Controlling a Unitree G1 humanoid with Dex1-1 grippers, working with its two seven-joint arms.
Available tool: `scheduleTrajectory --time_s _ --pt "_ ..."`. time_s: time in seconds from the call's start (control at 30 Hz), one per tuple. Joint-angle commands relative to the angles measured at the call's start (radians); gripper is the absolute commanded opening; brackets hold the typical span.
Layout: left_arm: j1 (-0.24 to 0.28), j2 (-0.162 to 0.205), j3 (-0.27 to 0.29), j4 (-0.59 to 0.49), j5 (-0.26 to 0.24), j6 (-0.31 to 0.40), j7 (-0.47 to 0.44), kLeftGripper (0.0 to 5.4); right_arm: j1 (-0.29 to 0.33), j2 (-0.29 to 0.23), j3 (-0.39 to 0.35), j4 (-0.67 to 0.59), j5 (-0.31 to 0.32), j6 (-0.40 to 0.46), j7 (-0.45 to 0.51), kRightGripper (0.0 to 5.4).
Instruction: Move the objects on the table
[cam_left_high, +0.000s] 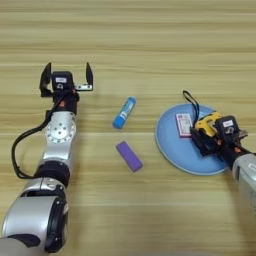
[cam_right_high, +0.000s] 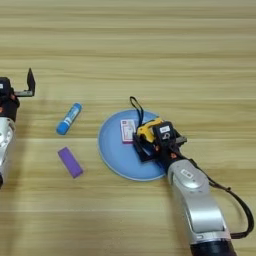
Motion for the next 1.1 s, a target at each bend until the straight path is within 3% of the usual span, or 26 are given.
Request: scheduleTrajectory --time_s 0.03,0.23,0.87,1.1 --pt "0.000 -0.002 -0.005 -0.006 0.009 0.005 0.002 5.40 -0.015 -0.009 -0.006 0.008 -0.013 0.007 -0.006 4.62" --pt "0.001 -0.002 -0.005 -0.009 0.009 0.006 0.003 5.40 -0.016 -0.006 -0.011 0.011 -0.017 0.003 -0.006 5.37" --pt "0.000 -0.002 -0.008 -0.006 0.012 0.006 0.002 5.40 -0.028 0.036 -0.056 -0.017 0.042 -0.098 -0.001 5.39" --pt "-0.001 -0.006 -0.018 0.001 0.011 0.017 -0.018 5.40 -0.054 0.053 -0.128 -0.011 0.062 -0.177 -0.047 5.39"
